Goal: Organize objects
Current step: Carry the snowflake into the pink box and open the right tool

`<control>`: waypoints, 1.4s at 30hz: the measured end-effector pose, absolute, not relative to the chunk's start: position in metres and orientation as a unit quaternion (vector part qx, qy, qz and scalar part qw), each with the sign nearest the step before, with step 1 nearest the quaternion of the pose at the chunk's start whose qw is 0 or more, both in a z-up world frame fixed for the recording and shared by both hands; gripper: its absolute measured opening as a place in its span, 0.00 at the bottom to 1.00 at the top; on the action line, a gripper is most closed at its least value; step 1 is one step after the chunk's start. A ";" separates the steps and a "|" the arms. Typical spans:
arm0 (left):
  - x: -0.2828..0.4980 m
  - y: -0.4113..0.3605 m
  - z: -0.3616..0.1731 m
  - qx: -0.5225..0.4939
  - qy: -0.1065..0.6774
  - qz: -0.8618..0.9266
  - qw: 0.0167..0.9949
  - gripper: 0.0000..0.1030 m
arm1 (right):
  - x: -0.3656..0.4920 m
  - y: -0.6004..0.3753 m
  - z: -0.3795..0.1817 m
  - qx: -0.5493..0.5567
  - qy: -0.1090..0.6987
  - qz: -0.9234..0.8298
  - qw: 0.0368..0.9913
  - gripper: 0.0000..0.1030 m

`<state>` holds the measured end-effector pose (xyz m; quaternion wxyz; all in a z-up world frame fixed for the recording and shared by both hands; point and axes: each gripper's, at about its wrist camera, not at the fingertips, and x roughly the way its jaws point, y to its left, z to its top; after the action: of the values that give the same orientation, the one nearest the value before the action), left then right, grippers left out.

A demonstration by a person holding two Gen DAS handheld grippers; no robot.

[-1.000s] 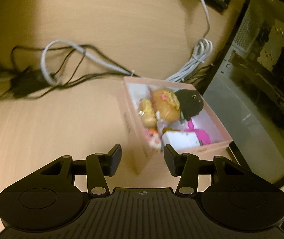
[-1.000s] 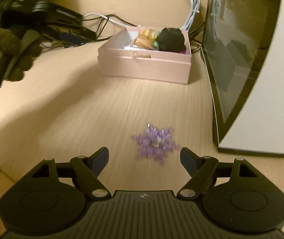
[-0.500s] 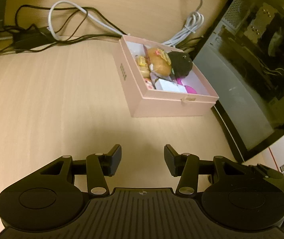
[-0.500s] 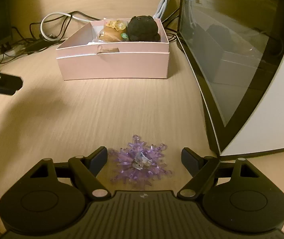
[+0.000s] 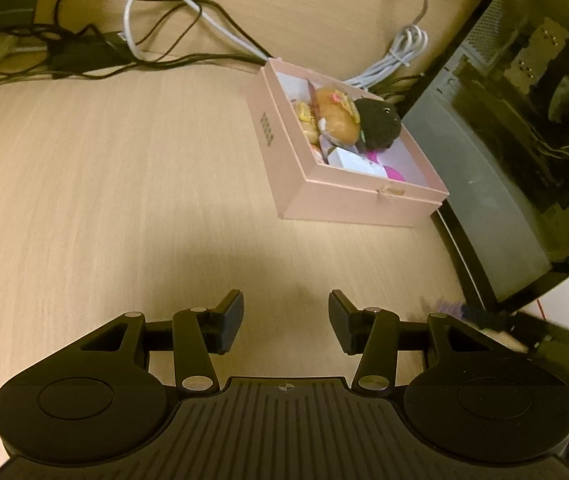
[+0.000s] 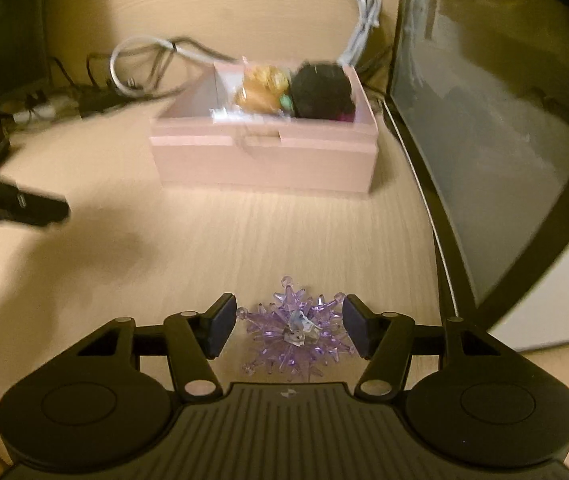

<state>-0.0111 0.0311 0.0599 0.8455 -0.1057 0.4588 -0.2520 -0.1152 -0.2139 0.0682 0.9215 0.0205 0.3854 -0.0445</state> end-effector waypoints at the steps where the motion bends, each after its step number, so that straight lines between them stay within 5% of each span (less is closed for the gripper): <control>1: -0.012 0.033 0.060 -0.107 0.459 -0.250 0.846 0.50 | -0.112 -0.214 0.076 0.021 0.375 -0.044 0.926 0.57; 13: -0.018 0.045 0.058 -0.116 0.464 -0.229 0.848 0.50 | -0.010 -0.223 0.151 -0.010 0.242 -0.085 0.966 0.57; 21: -0.011 0.048 0.055 -0.120 0.469 -0.207 0.850 0.50 | -0.022 -0.238 0.115 0.008 0.288 -0.077 0.954 0.74; 33: 0.078 -0.025 0.102 -0.106 0.377 -0.227 0.892 0.50 | -0.042 -0.223 0.063 -0.042 0.330 -0.101 0.938 0.74; 40: 0.112 -0.062 0.076 0.000 0.400 -0.169 0.901 0.50 | -0.024 -0.227 0.059 -0.063 0.333 -0.144 0.930 0.74; 42: 0.113 -0.056 0.069 0.007 0.395 -0.167 0.904 0.69 | -0.020 -0.229 0.058 -0.057 0.335 -0.153 0.928 0.74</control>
<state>0.1128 -0.0561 0.0690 0.9036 0.0069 0.3946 -0.1667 -0.0202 -0.2293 0.0580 0.9278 -0.0565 0.3354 -0.1531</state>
